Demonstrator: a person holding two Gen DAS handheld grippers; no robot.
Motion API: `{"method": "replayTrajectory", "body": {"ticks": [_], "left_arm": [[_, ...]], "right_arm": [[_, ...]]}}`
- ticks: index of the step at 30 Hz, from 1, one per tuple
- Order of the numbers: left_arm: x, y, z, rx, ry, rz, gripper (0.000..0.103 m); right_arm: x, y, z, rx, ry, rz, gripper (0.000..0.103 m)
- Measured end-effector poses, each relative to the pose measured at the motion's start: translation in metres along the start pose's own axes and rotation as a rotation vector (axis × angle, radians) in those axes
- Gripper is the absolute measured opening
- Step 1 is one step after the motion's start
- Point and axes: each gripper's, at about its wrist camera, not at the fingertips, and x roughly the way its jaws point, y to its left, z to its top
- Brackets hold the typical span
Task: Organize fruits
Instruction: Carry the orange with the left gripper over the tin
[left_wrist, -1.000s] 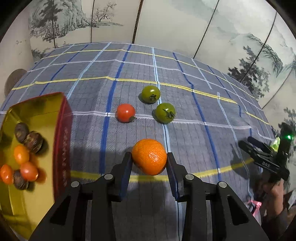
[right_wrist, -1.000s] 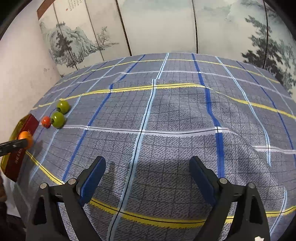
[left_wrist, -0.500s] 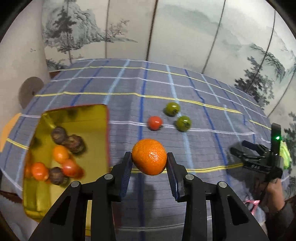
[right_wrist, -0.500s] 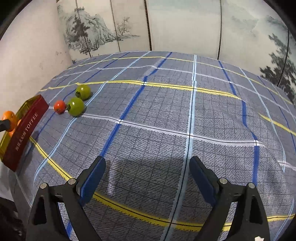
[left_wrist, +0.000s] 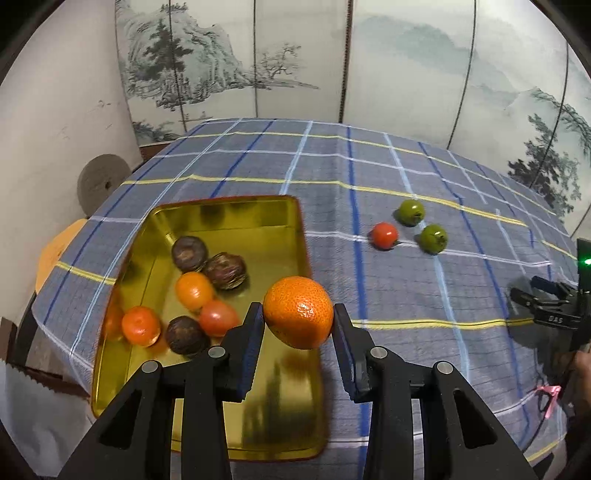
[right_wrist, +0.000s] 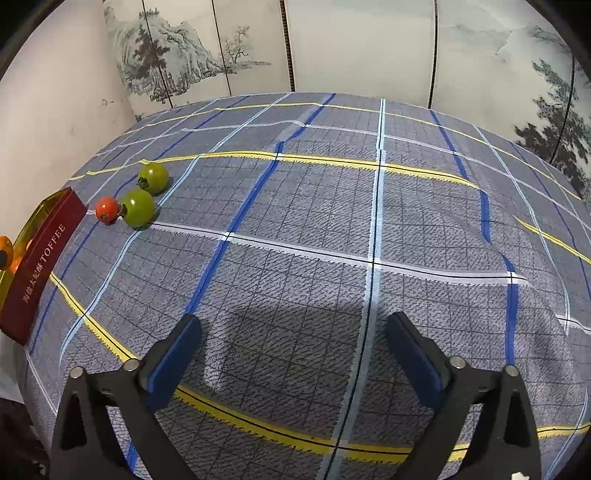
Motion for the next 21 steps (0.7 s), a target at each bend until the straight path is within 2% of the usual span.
{"method": "replayTrajectory", "body": {"ticks": [5, 12, 21], "left_arm": [[0.007, 0.008, -0.008, 0.003, 0.002, 0.048, 0.038], [0.011, 0.02, -0.015, -0.008, 0.002, 0.077, 0.038], [0.017, 0.029, -0.023, -0.018, 0.016, 0.102, 0.038]], "right_arm": [[0.003, 0.005, 0.0, -0.023, 0.013, -0.024, 0.102], [0.006, 0.01, 0.0, -0.051, 0.028, -0.059, 0.102], [0.006, 0.01, 0.0, -0.052, 0.029, -0.06, 0.102]]}}
